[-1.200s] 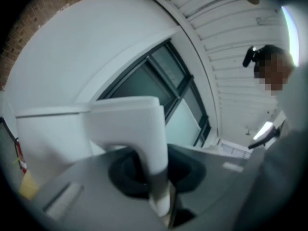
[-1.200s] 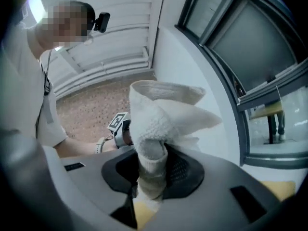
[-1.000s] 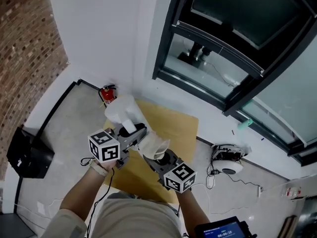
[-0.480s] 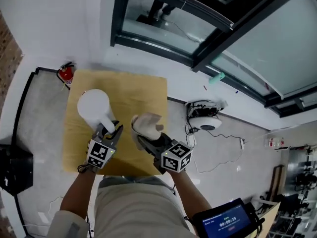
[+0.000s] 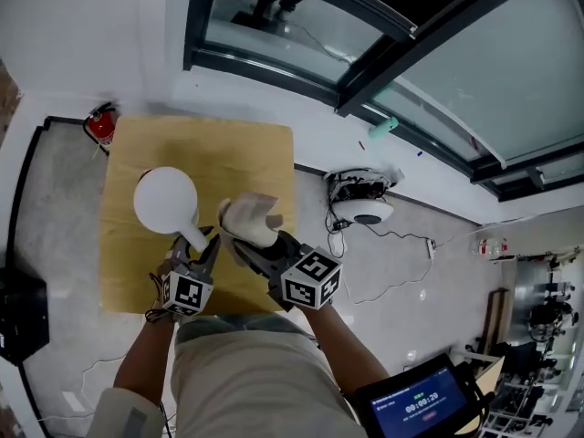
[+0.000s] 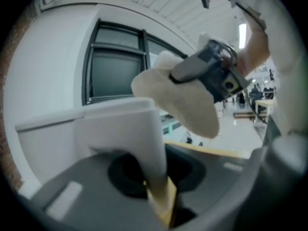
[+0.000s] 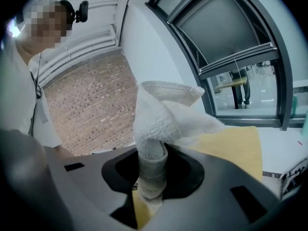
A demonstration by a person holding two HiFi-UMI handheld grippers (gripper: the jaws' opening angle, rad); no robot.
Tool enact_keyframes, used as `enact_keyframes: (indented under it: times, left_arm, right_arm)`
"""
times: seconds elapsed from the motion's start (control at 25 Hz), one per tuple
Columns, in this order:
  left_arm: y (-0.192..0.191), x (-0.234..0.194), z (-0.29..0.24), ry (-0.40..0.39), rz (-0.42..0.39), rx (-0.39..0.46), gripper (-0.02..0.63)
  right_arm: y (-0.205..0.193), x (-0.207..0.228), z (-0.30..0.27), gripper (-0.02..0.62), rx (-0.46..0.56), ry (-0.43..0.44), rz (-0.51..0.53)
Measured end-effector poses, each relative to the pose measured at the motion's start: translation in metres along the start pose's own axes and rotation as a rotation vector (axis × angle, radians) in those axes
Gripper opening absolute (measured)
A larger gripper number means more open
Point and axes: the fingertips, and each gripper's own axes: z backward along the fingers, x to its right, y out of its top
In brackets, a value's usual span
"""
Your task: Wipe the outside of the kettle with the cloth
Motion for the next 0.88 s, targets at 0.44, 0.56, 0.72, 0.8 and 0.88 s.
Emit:
enact_keyframes:
  times: [0.44,0.56,0.72,0.8,0.88]
  left_arm:
    - [-0.027,0.014,0.017,-0.046,-0.118,-0.08,0.186]
    - [-0.061,0.015,0.039,-0.053,-0.123,-0.18,0.187]
    - [-0.067,0.0,0.1,0.007,0.143,-0.209,0.187]
    - [-0.053,-0.014,0.131,0.071,0.302,-0.176,0.186]
    - [-0.038,-0.026,0.159,0.139,0.384,-0.154,0.186]
  right_arm:
    - [0.023,0.001,-0.008,0.112,0.005,-0.008,0.055]
    - [0.05,-0.004,-0.037,0.112,-0.096,0.029,0.204]
    - [0.083,-0.025,-0.114,0.112,-0.291,0.098,0.566]
    - [0.084,-0.024,-0.151,0.112,-0.388,0.103,0.713]
    - [0.066,-0.033,-0.166,0.112,-0.5,0.167,0.803]
